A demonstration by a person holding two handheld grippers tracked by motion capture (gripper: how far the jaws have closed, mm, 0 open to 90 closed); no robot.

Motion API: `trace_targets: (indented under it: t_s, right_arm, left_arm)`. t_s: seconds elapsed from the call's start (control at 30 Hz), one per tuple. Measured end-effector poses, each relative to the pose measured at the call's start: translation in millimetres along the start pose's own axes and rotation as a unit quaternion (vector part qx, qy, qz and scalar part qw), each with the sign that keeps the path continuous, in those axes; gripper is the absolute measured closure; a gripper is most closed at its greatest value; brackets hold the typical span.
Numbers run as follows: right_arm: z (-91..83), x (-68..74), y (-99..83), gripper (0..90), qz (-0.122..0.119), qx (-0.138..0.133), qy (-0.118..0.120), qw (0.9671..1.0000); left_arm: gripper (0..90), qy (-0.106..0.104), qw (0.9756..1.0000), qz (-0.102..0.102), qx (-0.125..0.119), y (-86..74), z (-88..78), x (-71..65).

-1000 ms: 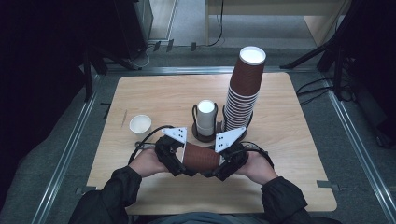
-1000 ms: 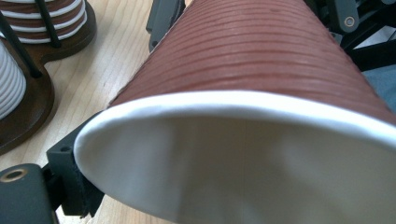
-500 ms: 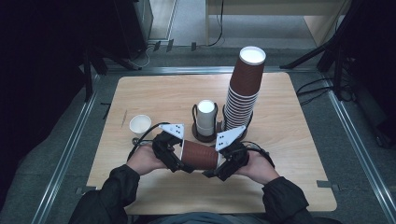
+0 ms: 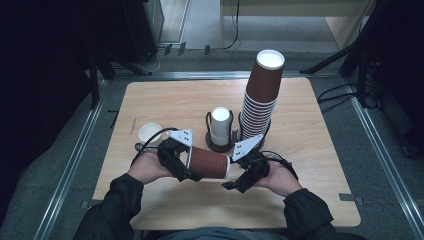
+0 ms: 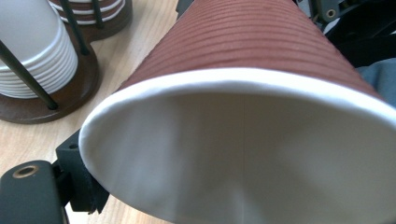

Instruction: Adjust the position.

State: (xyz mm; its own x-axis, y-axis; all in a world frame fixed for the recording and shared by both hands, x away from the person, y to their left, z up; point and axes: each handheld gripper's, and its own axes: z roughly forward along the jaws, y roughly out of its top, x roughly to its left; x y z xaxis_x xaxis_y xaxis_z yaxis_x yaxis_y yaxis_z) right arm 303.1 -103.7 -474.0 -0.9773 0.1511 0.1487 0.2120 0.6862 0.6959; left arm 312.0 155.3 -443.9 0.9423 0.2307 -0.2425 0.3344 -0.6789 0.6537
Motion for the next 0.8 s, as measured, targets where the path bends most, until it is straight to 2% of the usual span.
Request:
trace_targets:
  t_s: [0.13,0.27,0.43,0.5,0.57,0.8]
  right_arm:
    - [-1.8,-1.1,-1.1,14.1,-0.003,0.004,-0.011,0.9999]
    - [-2.8,-2.1,-1.8,14.2,-0.004,0.006,-0.016,0.9999]
    - [-2.4,-2.3,-1.3,14.2,-0.004,0.006,-0.021,0.9998]
    - [-1.9,-2.3,-1.1,14.3,-0.005,0.007,-0.024,0.9997]
    - [-1.1,-1.1,-0.9,14.4,-0.001,0.011,-0.021,0.9997]
    - [5.6,-0.2,0.9,14.5,-0.022,0.018,-0.033,0.999]
  left_arm:
    - [8.2,0.009,0.9996,0.012,0.025,2.6,1.8,0.0]
    - [8.2,0.02,0.998,0.017,0.057,5.0,7.5,0.3]
    - [8.2,0.035,0.9958,0.015,0.084,8.1,15.7,1.2]
    - [8.2,0.026,0.9954,0.006,0.092,9.3,18.6,2.8]
    - [8.2,0.03,0.9946,0.001,0.099,11.3,21.7,3.8]
    - [8.1,0.035,0.9912,0.012,0.127,16.8,32.3,-2.3]
